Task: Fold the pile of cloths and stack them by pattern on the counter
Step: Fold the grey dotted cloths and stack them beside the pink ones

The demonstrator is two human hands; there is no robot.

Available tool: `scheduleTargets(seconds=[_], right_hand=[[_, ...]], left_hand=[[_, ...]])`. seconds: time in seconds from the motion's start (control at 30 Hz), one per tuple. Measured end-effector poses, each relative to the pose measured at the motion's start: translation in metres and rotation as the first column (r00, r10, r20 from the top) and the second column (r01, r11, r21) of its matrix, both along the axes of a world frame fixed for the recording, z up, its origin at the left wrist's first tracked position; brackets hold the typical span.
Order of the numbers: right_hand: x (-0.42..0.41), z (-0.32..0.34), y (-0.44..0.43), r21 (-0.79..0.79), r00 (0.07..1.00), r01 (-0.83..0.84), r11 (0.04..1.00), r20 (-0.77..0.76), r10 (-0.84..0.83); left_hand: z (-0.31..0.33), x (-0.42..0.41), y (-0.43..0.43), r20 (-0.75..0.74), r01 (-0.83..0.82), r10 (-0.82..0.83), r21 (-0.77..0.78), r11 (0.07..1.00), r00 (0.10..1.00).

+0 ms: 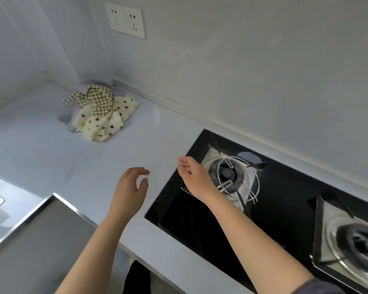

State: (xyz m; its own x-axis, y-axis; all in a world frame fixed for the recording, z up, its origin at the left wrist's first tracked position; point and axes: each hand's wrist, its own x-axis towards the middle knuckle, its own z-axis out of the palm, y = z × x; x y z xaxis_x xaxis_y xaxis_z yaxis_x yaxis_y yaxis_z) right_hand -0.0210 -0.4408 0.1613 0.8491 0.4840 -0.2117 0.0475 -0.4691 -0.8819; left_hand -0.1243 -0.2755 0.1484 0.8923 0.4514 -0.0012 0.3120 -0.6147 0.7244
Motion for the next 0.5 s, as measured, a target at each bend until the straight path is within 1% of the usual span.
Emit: scheduleTargets(seconds=[0.17, 0.27, 0.4, 0.47, 0.5], right_hand=[[0.034, -0.019, 0.094, -0.032, 1.000, 0.008, 0.999, -0.030, -0.009], [0.055, -0.039, 0.160, -0.077, 0.998, 0.044, 0.996, -0.042, -0.047], [0.075, -0.051, 0.247, -0.139, 0.990, 0.057, 0.989, -0.119, -0.074], [0.086, -0.053, 0.288, -0.163, 0.988, 0.055, 0.985, -0.134, -0.078], [0.093, -0.053, 0.304, -0.173, 0.987, 0.059, 0.983, -0.139, -0.083]], left_hand=[[-0.007, 0.048, 0.107, 0.016, 0.024, -0.024, 0.013, 1.000, 1.000], [-0.016, 0.078, 0.174, -0.020, 0.061, -0.061, 0.023, 0.998, 0.998], [-0.024, 0.116, 0.262, -0.070, 0.114, -0.109, 0.077, 0.990, 0.992], [-0.027, 0.137, 0.305, -0.081, 0.095, -0.087, 0.100, 0.990, 0.993], [-0.030, 0.148, 0.324, -0.089, 0.062, -0.051, 0.121, 0.991, 0.995]])
